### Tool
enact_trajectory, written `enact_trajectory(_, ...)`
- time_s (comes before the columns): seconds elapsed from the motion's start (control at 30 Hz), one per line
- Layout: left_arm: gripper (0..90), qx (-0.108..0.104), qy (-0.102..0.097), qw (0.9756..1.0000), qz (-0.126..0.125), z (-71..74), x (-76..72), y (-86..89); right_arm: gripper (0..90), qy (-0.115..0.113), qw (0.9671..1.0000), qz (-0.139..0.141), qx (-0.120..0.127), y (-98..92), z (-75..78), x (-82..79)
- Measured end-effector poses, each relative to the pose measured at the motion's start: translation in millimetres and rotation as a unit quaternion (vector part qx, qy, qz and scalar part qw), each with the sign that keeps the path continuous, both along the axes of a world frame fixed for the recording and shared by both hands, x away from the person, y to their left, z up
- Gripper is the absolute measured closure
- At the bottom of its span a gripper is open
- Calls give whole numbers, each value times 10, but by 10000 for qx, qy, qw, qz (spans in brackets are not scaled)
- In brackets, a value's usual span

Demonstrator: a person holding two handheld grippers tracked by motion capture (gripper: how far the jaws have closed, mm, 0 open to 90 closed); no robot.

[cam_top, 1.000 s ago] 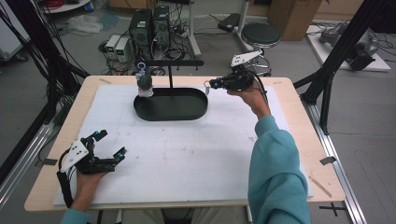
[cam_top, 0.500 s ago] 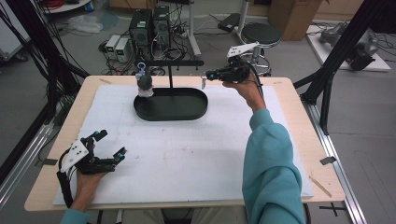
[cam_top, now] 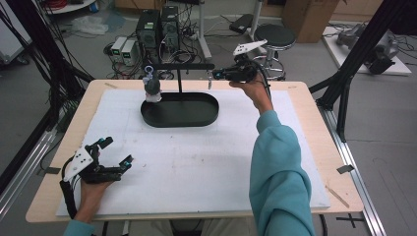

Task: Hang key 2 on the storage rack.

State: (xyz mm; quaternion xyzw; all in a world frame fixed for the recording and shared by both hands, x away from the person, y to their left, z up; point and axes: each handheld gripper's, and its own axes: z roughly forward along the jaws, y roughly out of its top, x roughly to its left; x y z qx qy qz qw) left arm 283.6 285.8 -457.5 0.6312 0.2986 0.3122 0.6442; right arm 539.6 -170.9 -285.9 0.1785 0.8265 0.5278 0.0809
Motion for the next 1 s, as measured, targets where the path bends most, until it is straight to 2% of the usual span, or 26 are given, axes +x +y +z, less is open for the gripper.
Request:
enact_trajectory(0.07,17,0,-2,10000,-1,0,0,0,889,-14,10000,-43,10,20,6,15)
enact_trajectory(0.13,17,-5,-4,10000,-1,-1,0,0,889,76,10000,-23,-30,48,21,29)
enact_trajectory(0.33,17,-1,-4,10000,-14,-1,0,1,889,57,9999,-35,-77,141,73,62)
enact_trajectory(0.5,17,-25,-13,10000,-19,-2,1,-2,889,166,9996,-74,-229,160,33,81)
enact_trajectory(0.77,17,-17,-15,10000,-23,-2,1,-1,889,140,9995,-149,-236,167,-7,123)
enact_trajectory(0.83,17,-9,-9,10000,-22,-1,0,0,889,200,9994,-193,-209,162,-10,124)
enact_trajectory(0.87,17,-12,-9,10000,-22,-1,0,0,889,125,9995,-211,-222,158,-16,138)
enact_trajectory(1.0,17,-14,-8,10000,-25,-1,0,0,888,196,9991,-299,-223,142,-34,154)
